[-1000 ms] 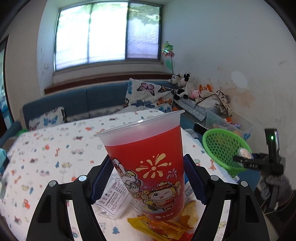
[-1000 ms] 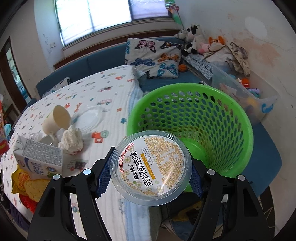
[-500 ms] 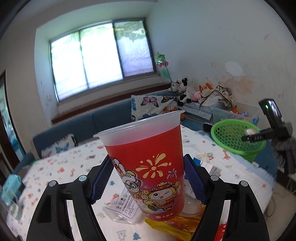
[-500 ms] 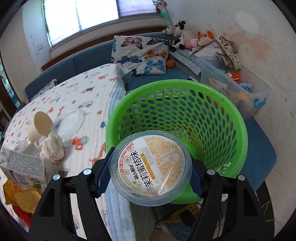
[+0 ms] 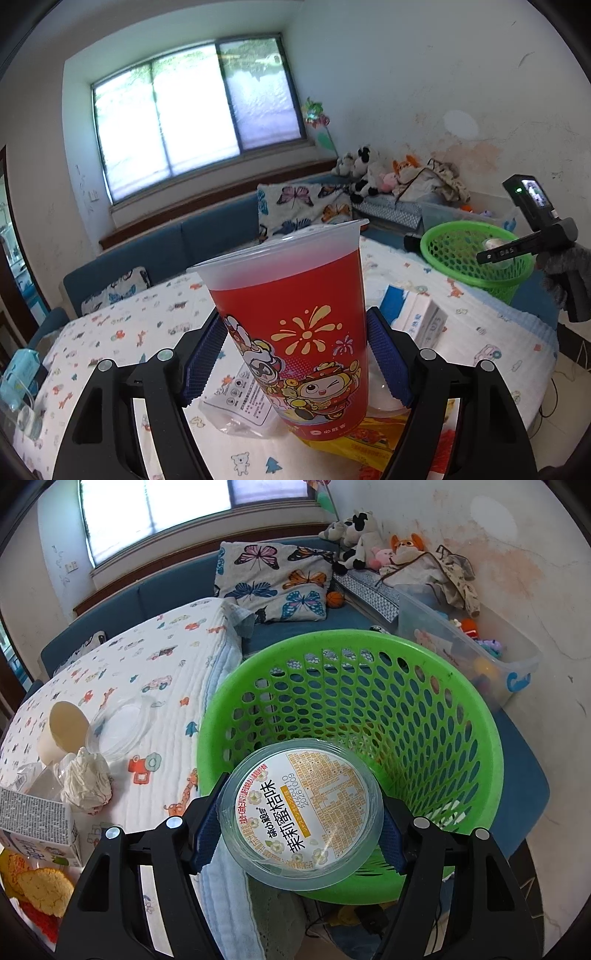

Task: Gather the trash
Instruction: 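Drop the dessert cup into the green basket with the right tool while the left holds the red cup, then move the red paper cup over the green basket and open the left tool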

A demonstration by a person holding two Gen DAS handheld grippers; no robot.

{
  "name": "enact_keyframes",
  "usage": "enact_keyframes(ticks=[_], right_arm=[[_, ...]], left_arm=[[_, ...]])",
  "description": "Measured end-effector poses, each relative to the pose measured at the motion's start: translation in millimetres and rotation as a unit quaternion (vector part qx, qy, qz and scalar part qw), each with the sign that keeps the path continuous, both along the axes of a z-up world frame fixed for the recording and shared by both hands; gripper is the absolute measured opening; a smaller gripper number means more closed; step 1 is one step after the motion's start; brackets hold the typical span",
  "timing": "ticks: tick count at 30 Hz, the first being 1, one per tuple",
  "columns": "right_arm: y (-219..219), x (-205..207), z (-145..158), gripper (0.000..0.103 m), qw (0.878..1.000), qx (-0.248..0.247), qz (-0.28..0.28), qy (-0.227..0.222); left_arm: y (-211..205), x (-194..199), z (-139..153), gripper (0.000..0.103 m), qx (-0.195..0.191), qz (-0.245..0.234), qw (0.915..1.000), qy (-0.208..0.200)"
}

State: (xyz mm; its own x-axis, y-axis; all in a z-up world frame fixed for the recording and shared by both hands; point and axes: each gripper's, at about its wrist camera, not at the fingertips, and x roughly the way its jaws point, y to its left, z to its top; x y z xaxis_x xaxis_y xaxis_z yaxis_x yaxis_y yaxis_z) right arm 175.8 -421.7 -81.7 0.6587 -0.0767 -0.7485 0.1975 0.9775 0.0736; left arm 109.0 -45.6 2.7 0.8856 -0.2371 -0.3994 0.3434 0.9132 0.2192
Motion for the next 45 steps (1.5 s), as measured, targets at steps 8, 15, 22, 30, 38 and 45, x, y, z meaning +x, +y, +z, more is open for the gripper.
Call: enact_keyframes(ticks=[8, 15, 22, 30, 38, 45], right_arm=[[0.2, -1.0, -2.7, 0.070, 1.000, -0.001, 0.002, 0.004], [-4.9, -2.6, -4.1, 0.072, 1.000, 0.006, -0.003, 0.006], [-5.3, -2.3, -5.4, 0.073, 1.000, 0.003, -0.005, 0.009], [-9.1, -13.1, 3.5, 0.076, 1.000, 0.009, -0.005, -0.008], [-15.4, -36.3, 14.4, 0.077, 1.000, 0.005, 0.002, -0.025], [-27.3, -52.9, 17.9, 0.078, 0.999, 0.013, -0.001, -0.036]], left_arm=[[-0.3, 0.0, 1.4, 0.073, -0.002, 0.005, 1.0000, 0.006], [-8.7, -9.5, -0.3, 0.073, 0.034, 0.011, 0.9986, -0.039], [-18.8, -19.4, -3.9, 0.073, 0.067, 0.000, 0.9953, -0.070], [-34.7, -23.6, 19.4, 0.074, 0.060, -0.035, 0.9934, -0.091], [-84.4, 16.9, 50.7, 0.074, -0.026, -0.111, 0.9926, 0.041], [-140.6, 49.7, 58.2, 0.073, -0.047, -0.145, 0.9838, 0.094]])
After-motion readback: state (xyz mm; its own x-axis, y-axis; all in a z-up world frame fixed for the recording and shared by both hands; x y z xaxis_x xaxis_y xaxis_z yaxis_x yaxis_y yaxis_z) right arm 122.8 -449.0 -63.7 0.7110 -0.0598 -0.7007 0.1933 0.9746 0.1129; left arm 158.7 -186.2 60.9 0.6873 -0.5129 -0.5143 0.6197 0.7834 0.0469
